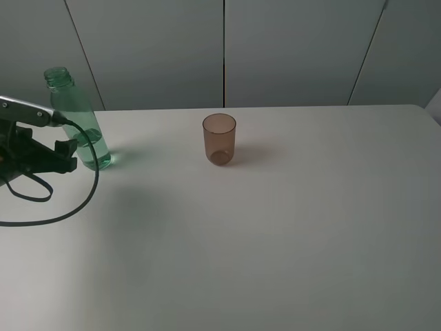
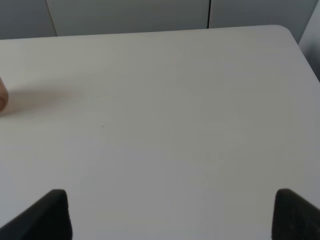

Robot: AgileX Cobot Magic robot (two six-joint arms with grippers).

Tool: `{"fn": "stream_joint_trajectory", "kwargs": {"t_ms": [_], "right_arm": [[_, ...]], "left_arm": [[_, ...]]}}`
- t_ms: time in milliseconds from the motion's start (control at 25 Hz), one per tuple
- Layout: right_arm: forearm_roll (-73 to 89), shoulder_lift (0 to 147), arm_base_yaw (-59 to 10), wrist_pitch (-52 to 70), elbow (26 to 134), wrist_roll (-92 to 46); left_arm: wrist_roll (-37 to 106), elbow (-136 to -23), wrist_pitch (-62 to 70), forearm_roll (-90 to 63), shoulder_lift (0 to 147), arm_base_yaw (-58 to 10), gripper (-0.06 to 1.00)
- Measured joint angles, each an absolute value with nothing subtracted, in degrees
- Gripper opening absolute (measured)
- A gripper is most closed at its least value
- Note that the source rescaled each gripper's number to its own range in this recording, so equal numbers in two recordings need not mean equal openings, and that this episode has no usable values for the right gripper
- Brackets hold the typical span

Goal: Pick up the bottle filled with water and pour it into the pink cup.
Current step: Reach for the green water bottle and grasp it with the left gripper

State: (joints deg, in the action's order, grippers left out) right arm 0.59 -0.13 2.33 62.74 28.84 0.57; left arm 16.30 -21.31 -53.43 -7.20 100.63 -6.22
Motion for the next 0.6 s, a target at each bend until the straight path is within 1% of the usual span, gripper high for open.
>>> {"fn": "stream_joint_trajectory", "kwargs": {"t_ms": [320,440,520,600], "right_arm": [[0.6,-0.1,2.3,62.7,28.8,0.6],[0.6,-0.1,2.3,62.7,28.8,0.6],[0.6,-0.1,2.3,62.7,28.8,0.6],[0.6,-0.1,2.3,62.7,28.8,0.6]], "left_arm": [[16.5,-21.4,-57.8,-6.7,100.6,-5.7,0.98],[16.0,-21.4,-58.0,-5.6,100.6,-5.7,0.98],[15.7,-21.4,-58.5,-5.1,100.6,-5.7,1.00],[15.6,-21.4,-59.1,-4.6,101.1,-5.7,0.99]]}}
